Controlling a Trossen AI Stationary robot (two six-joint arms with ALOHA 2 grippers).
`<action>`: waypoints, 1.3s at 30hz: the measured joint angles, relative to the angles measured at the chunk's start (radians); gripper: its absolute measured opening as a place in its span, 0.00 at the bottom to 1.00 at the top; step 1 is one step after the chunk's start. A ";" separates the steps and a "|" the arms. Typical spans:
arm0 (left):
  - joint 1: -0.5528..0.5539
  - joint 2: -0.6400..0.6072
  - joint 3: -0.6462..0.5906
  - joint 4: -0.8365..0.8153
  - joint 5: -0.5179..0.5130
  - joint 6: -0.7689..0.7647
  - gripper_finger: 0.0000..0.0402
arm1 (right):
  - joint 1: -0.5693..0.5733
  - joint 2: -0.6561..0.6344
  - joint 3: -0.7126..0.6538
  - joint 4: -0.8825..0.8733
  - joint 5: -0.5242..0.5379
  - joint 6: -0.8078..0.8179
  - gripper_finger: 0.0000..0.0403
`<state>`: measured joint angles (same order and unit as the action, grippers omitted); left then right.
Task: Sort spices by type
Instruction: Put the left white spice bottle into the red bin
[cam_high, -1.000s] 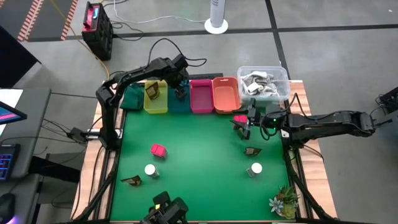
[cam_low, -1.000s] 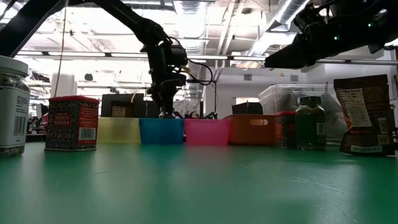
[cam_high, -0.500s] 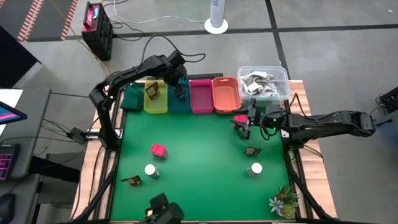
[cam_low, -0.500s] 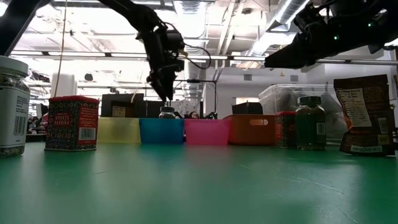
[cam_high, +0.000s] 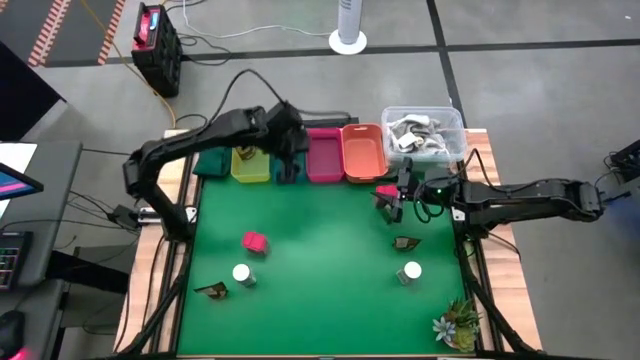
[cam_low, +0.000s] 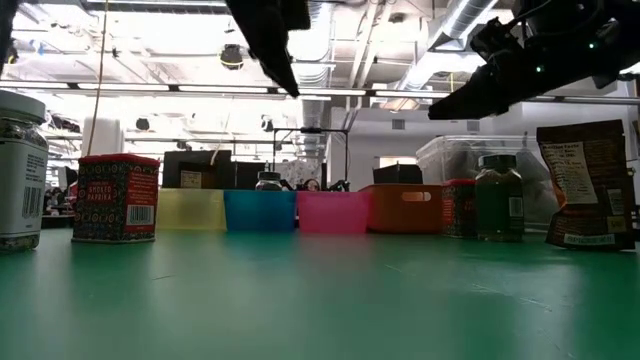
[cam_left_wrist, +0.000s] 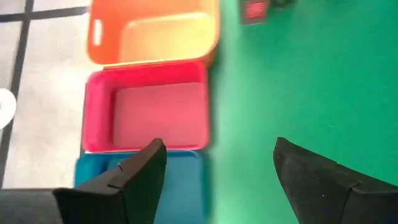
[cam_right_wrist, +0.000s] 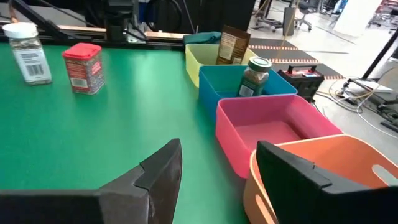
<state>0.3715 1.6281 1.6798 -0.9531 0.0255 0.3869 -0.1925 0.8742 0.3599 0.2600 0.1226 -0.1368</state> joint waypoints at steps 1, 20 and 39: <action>-0.029 -0.012 0.000 -0.017 -0.003 -0.018 0.71 | 0.001 0.000 0.000 -0.001 0.000 0.000 0.58; -0.611 -0.059 -0.114 -0.389 -0.242 -0.571 0.71 | 0.002 0.000 0.000 -0.043 0.000 0.017 0.58; -0.867 -0.158 -0.294 -0.285 -0.179 -1.181 0.71 | -0.018 0.000 0.184 -0.197 0.010 -0.135 0.58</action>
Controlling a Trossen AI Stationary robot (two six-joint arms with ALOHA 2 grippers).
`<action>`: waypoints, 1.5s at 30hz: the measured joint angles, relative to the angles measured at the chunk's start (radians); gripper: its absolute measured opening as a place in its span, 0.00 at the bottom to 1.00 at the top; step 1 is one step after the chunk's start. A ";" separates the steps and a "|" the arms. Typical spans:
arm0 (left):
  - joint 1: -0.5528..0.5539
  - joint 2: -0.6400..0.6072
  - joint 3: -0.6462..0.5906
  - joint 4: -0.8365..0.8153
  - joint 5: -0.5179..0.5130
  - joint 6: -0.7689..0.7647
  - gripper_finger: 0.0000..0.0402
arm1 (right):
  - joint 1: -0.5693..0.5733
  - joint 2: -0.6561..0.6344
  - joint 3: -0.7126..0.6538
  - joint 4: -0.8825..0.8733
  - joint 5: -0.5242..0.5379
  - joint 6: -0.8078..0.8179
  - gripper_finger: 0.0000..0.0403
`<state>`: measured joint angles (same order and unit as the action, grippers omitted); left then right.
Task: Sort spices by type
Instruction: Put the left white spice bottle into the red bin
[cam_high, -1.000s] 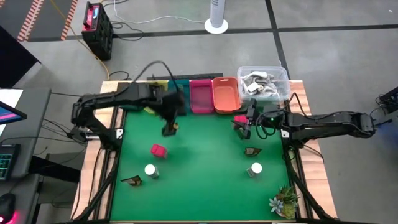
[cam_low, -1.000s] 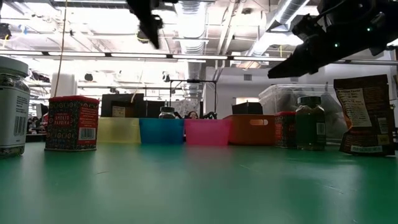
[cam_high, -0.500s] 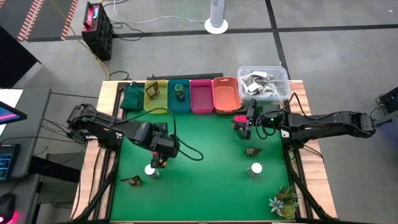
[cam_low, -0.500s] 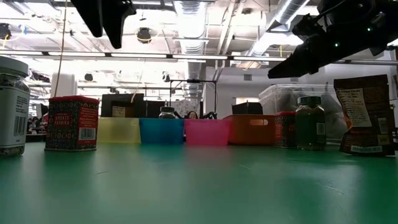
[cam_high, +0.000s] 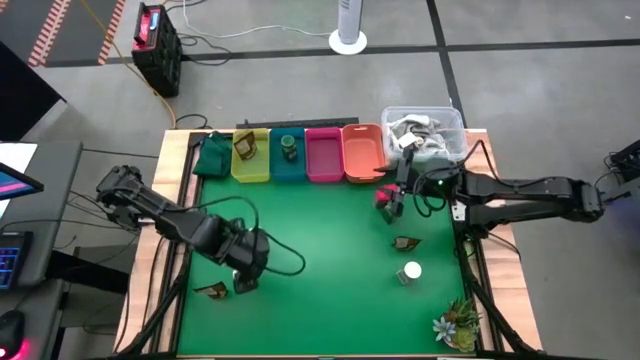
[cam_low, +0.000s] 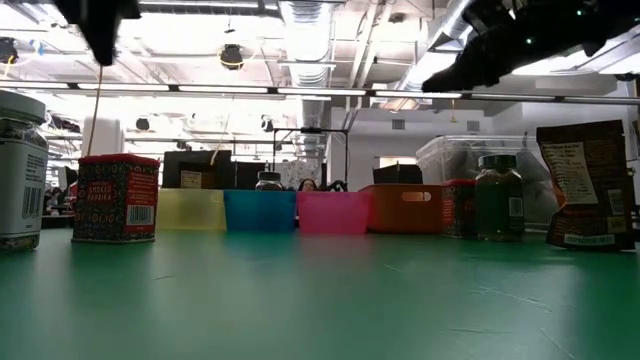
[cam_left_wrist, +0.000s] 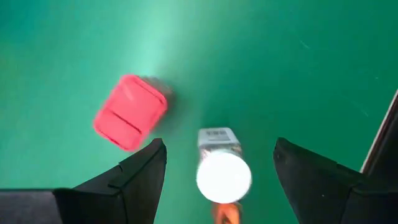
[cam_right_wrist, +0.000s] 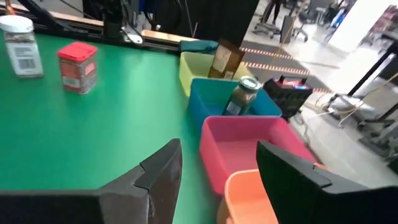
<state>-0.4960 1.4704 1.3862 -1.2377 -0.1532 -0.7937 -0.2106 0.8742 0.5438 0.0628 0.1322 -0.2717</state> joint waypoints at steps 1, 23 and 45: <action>-0.013 0.000 -0.012 0.003 -0.002 -0.031 0.71 | -0.009 0.000 0.006 0.001 0.000 -0.012 0.58; -0.109 0.002 -0.257 0.168 0.030 -0.266 0.71 | -0.106 0.000 0.032 0.067 -0.058 -0.070 0.58; 0.037 0.002 -0.351 0.535 0.157 -0.016 0.48 | -0.105 0.002 0.032 0.080 -0.059 -0.019 0.58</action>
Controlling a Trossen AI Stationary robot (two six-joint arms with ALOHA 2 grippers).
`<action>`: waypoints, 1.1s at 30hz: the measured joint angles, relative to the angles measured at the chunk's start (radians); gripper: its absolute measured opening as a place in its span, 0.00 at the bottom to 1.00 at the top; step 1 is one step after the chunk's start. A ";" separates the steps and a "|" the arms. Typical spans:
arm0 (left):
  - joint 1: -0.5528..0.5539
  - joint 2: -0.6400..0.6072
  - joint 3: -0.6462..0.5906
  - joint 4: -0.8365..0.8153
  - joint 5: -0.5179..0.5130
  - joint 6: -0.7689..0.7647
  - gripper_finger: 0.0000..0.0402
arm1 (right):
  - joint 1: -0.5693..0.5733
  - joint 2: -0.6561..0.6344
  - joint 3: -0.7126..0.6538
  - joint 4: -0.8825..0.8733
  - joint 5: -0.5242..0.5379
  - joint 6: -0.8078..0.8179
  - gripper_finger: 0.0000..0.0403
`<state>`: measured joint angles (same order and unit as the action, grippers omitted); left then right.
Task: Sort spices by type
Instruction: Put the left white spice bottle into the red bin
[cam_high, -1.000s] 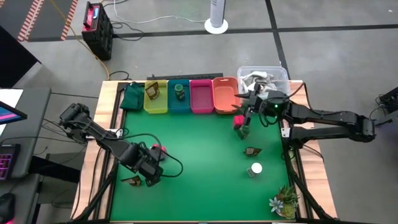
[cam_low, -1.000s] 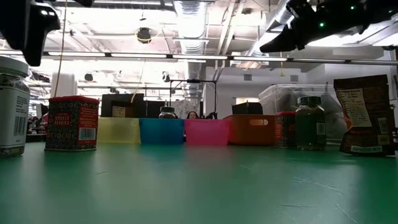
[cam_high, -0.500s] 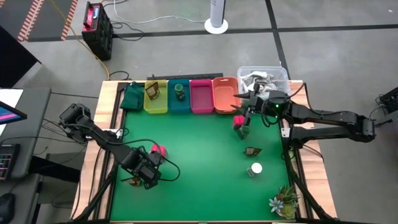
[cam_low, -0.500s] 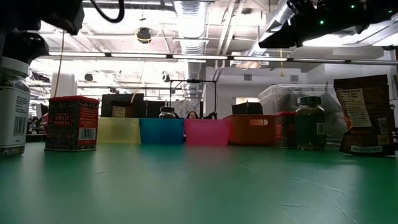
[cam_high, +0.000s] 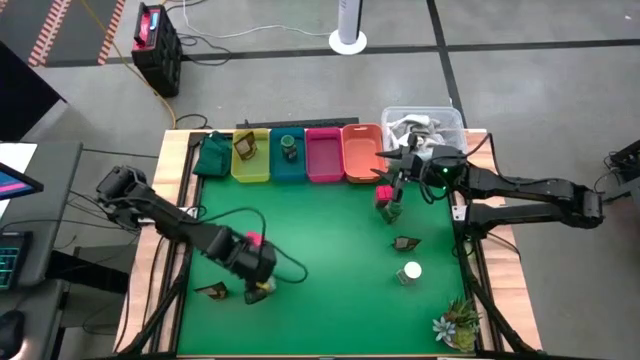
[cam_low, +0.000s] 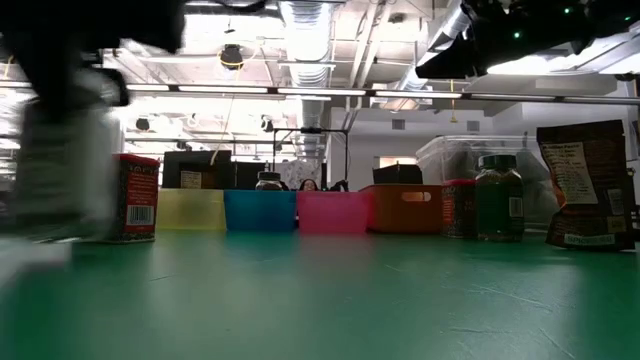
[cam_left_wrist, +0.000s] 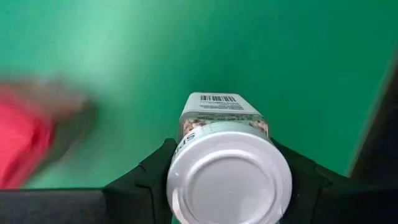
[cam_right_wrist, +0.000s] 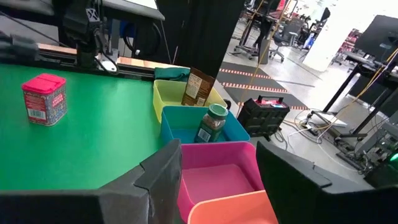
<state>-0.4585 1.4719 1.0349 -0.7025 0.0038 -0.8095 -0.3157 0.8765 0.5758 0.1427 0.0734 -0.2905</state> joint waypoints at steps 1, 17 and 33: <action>0.026 0.000 0.000 0.036 0.008 0.037 0.48 | 0.000 0.000 0.000 -0.004 0.000 0.007 0.58; 0.621 0.020 0.195 0.081 0.067 0.684 0.48 | 0.072 0.086 0.000 -0.058 0.001 0.111 0.58; 0.928 0.453 0.795 -0.147 0.069 1.076 0.49 | 0.125 0.039 -0.009 -0.213 0.008 0.186 0.58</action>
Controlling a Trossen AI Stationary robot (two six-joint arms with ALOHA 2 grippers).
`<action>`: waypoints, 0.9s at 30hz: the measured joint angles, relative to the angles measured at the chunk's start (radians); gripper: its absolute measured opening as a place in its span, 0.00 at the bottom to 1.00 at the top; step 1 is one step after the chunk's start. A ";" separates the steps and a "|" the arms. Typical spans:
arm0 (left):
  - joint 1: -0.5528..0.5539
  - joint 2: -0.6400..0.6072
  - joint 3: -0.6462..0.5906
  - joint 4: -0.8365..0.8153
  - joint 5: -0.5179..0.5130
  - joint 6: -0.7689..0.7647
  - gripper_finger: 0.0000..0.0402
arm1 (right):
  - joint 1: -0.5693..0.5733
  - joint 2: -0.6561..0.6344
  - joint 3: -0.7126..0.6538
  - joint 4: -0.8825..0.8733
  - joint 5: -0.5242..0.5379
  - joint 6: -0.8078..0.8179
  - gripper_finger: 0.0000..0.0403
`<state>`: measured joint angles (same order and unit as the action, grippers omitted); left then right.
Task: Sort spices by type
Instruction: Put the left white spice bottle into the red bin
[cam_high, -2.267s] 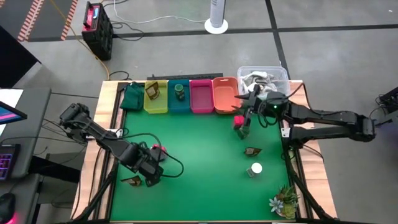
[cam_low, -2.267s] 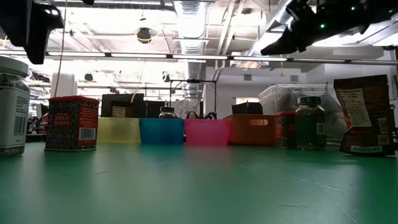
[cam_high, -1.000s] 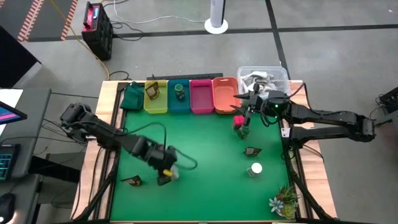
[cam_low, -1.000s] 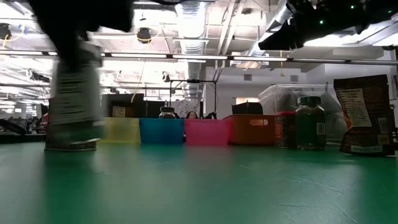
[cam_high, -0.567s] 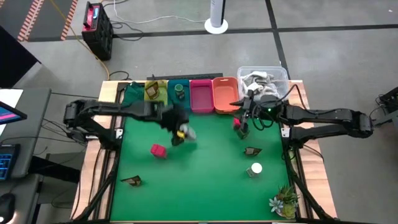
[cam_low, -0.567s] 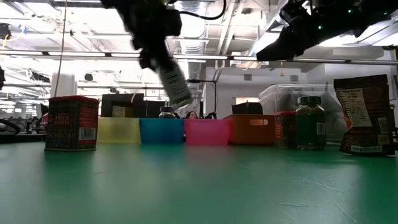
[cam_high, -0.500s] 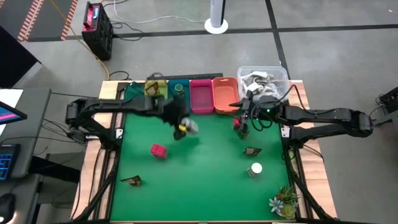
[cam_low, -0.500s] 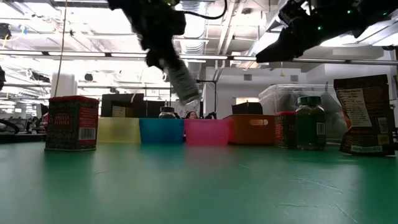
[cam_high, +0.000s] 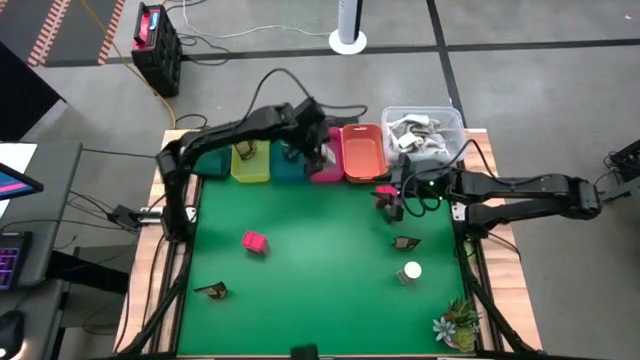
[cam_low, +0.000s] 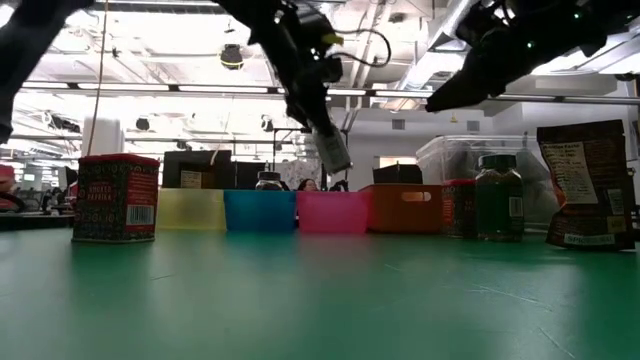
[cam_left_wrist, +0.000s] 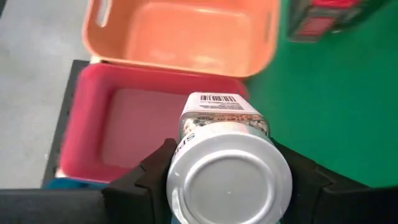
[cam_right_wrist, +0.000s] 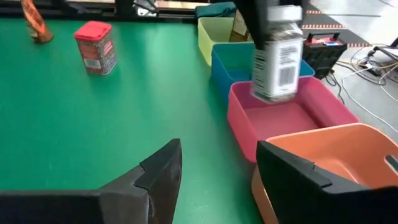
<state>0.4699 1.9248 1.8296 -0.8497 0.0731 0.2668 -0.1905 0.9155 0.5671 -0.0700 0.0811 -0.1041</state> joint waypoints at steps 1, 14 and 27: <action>0.017 0.025 0.028 -0.014 0.001 0.012 0.49 | 0.000 -0.005 -0.005 -0.003 0.000 0.003 0.58; 0.140 0.309 0.276 -0.116 0.046 0.061 0.49 | -0.001 0.001 -0.019 -0.003 0.000 0.010 0.58; 0.136 0.336 0.291 -0.141 0.019 0.092 0.62 | -0.002 0.001 -0.018 0.003 0.000 0.002 0.58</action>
<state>0.6060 2.2609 2.1204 -0.9910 0.0925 0.3586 -0.1925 0.9161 0.5488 -0.0673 0.0807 -0.1020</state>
